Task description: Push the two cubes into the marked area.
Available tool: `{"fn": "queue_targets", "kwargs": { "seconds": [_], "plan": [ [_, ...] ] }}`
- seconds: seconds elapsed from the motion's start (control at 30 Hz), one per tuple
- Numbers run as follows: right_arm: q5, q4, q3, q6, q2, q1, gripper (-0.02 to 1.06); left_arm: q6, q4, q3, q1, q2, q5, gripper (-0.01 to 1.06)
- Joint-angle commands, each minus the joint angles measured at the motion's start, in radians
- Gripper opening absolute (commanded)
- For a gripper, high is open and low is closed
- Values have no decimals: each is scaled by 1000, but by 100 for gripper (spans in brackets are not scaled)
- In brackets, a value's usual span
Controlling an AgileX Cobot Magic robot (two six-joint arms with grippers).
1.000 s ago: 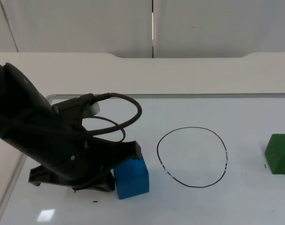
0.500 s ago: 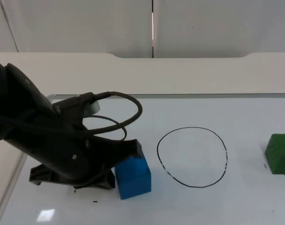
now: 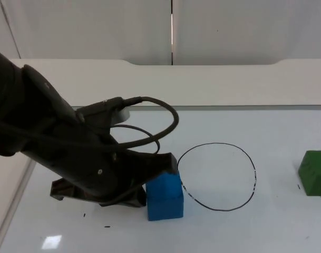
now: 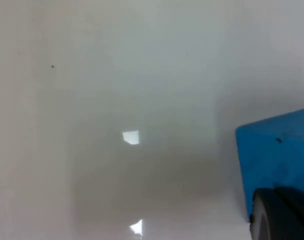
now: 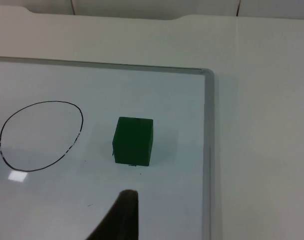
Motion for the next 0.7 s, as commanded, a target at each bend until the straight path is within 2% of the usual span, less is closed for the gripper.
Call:
{"fn": "queue_targets", "kwargs": {
  "seconds": [0.0, 0.3, 0.4, 0.67],
  "plan": [
    [-8, 1, 3, -2, -3, -7, 105, 1, -11, -4, -5, 3, -4, 0],
    [-8, 3, 3, -2, -3, -7, 105, 1, -18, -4, -12, 3, 5, 0],
    [-8, 3, 3, -2, -3, -7, 105, 1, -18, -4, -38, 3, 10, 0],
    [-8, 3, 3, -2, -3, -7, 105, 1, -15, -4, -41, 3, 91, 0]
  ]
}}
